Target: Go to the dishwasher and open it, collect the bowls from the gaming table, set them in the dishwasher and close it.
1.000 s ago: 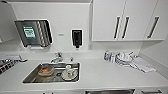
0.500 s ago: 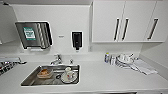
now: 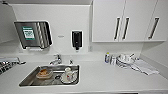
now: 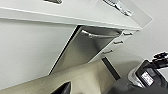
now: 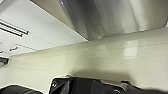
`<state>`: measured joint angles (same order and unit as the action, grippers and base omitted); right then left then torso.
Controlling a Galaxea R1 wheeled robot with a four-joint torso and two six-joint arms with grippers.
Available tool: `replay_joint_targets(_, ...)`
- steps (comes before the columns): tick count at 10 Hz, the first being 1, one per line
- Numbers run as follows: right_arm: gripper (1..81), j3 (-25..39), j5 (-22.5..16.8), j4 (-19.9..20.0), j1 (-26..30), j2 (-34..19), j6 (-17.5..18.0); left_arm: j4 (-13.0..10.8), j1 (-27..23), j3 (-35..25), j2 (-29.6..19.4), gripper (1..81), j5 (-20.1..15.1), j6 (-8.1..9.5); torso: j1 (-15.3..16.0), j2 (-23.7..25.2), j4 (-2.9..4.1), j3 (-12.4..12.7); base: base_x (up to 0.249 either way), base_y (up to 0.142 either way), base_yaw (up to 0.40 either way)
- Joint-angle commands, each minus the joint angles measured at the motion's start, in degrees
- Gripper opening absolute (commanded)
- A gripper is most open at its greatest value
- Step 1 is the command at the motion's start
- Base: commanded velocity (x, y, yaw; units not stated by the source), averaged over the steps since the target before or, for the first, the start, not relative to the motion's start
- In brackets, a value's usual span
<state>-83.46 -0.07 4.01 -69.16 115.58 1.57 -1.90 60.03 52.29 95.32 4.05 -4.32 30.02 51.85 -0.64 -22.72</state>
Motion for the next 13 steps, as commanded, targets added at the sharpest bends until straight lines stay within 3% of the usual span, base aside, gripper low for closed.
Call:
replay_joint_targets(1,81.1,2.4,-1.9,0.6,5.7,-3.1,0.9,-0.7,-4.3,-1.5,-2.0,81.1,-1.3,-0.25,3.5,5.5,0.00,-5.2,0.000,0.000,0.000)
replay_joint_targets(5,81.1,4.1,-1.9,0.6,6.8,-3.4,0.9,-1.4,-5.0,-1.3,-3.8,81.1,-1.3,-0.25,8.8,13.7,0.00,-12.6,0.000,0.000,0.000)
replay_joint_targets(6,81.1,4.1,-1.9,0.6,6.9,-3.5,0.9,-1.4,-5.7,-1.6,-4.2,81.1,-1.3,-0.25,10.1,15.7,0.00,-9.4,0.000,0.000,0.000)
replay_joint_targets(7,81.1,3.9,-1.9,0.6,6.9,-3.5,0.9,-1.4,-6.3,-2.4,-4.8,81.1,-1.3,-0.25,7.3,11.3,0.00,-10.5,0.000,0.000,0.000)
replay_joint_targets(9,81.1,4.5,-1.9,0.6,7.5,-3.5,1.0,-1.5,-7.8,-3.2,-5.4,81.1,-1.3,-0.60,8.2,12.6,0.00,-11.3,0.000,0.000,0.000)
replay_joint_targets(11,81.1,5.4,-1.9,0.6,9.5,-3.7,2.3,-3.5,-10.5,-4.0,-5.3,81.1,-1.3,-0.44,8.3,12.7,0.00,-11.4,0.000,0.000,0.000)
replay_joint_targets(13,81.1,5.6,-4.7,1.3,13.1,-3.7,4.2,-3.2,-12.3,-3.9,-4.1,81.1,-2.3,-0.34,8.3,12.7,0.00,-11.4,0.000,0.000,0.000)
